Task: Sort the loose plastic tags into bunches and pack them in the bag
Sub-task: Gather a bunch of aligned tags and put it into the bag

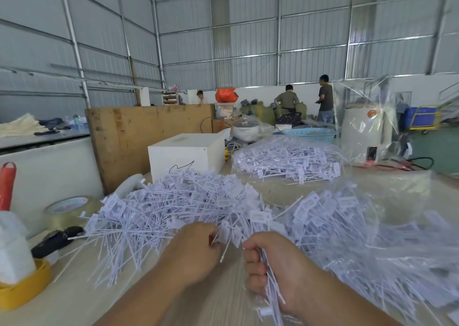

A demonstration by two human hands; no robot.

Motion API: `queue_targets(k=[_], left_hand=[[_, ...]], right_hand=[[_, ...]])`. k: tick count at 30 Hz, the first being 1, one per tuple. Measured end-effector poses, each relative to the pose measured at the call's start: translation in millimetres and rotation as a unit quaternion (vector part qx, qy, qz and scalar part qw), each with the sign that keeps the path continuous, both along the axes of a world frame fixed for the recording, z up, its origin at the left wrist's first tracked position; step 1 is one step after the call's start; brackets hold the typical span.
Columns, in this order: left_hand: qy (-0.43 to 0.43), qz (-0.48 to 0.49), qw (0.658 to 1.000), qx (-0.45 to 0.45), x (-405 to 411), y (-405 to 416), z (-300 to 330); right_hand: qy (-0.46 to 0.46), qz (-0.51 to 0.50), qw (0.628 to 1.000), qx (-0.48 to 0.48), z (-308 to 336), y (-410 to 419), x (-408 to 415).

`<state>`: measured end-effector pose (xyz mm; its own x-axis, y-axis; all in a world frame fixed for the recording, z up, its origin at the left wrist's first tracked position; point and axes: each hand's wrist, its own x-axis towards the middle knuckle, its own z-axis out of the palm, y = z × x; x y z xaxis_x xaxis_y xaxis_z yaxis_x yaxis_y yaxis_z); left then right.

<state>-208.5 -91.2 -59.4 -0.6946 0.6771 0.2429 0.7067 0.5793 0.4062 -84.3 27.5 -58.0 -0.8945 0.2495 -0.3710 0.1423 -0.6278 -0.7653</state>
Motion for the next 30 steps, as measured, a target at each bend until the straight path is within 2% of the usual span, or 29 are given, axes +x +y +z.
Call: queue_targets(k=[3, 8, 12, 16, 23, 30], left_hand=[[-0.001, -0.008, 1.0, 0.01, 1, 1, -2], [0.017, -0.013, 0.997, 0.077, -4, -3, 2], [0.072, 0.014, 0.995, 0.071, -9, -6, 4], [0.07, 0.032, 0.994, 0.08, -10, -9, 6], [-0.033, -0.105, 0.992, 0.054, 26, 3, 2], [0.013, -0.181, 0.982, 0.06, 31, 2, 5]], right_hand=[[-0.006, -0.01, 1.0, 0.006, 0, -1, 0], [-0.006, -0.035, 0.999, 0.002, 1, -2, 0], [-0.007, -0.04, 0.999, 0.003, -1, -1, -1], [-0.003, -0.046, 0.999, 0.002, -1, -1, 0], [-0.01, -0.046, 0.999, 0.015, 0, -3, -1], [0.028, -0.058, 0.994, 0.092, -1, -7, -3]])
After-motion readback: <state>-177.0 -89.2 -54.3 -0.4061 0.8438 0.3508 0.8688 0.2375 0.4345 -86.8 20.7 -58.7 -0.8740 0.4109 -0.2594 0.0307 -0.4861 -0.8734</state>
